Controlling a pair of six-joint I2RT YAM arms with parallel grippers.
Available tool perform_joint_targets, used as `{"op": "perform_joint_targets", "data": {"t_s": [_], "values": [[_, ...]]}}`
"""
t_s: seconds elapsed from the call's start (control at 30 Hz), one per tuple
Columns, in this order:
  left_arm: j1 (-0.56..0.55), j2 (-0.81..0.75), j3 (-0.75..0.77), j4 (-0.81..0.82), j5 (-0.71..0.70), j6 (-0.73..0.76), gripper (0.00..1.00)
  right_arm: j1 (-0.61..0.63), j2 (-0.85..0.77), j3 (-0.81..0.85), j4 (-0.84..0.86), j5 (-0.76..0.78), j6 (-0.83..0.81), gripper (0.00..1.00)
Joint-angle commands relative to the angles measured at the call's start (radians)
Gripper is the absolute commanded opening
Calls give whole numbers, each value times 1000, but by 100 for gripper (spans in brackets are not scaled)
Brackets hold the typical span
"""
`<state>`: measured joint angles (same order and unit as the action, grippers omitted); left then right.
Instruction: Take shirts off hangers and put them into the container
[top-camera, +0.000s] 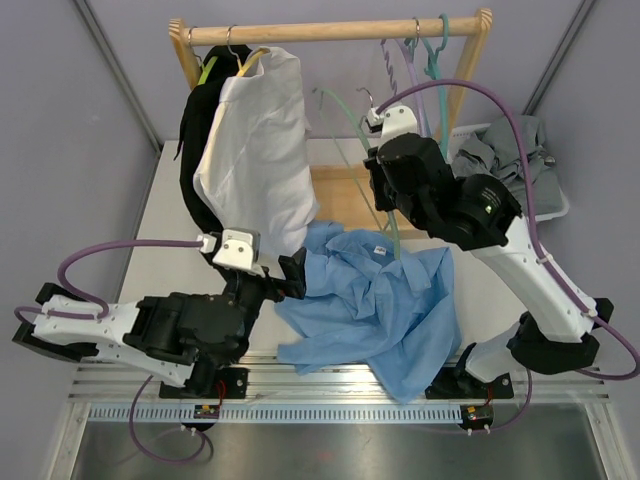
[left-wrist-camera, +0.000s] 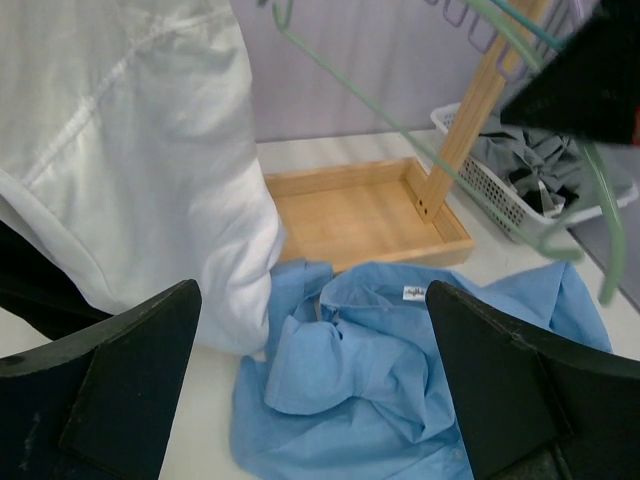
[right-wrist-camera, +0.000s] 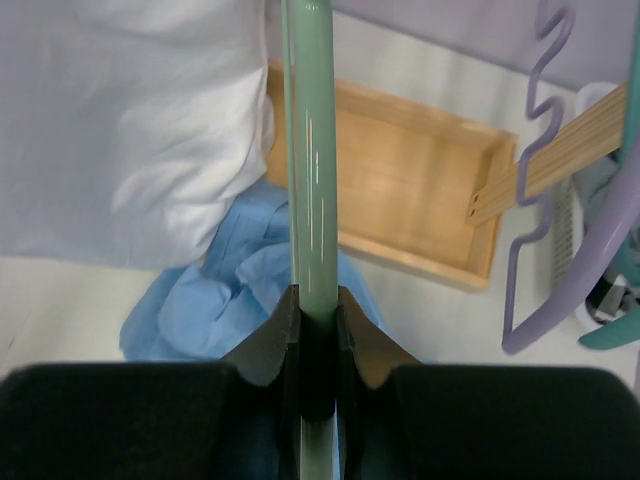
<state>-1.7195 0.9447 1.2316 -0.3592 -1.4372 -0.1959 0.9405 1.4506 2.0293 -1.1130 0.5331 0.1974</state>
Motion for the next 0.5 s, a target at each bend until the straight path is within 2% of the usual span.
{"op": "perform_joint_targets", "data": {"t_s": [0.0,0.23,0.47], "values": [[-51,-18,12,-214,-101,-303,99,3,37,146,104,189,-55,0],[-80,-15,49,-576,-54,-643,99,4,134,285,191,269,-174,0],[-91,6,43,-595,-17,-688,99,-40,251,414,186,236,-220,0]]}}
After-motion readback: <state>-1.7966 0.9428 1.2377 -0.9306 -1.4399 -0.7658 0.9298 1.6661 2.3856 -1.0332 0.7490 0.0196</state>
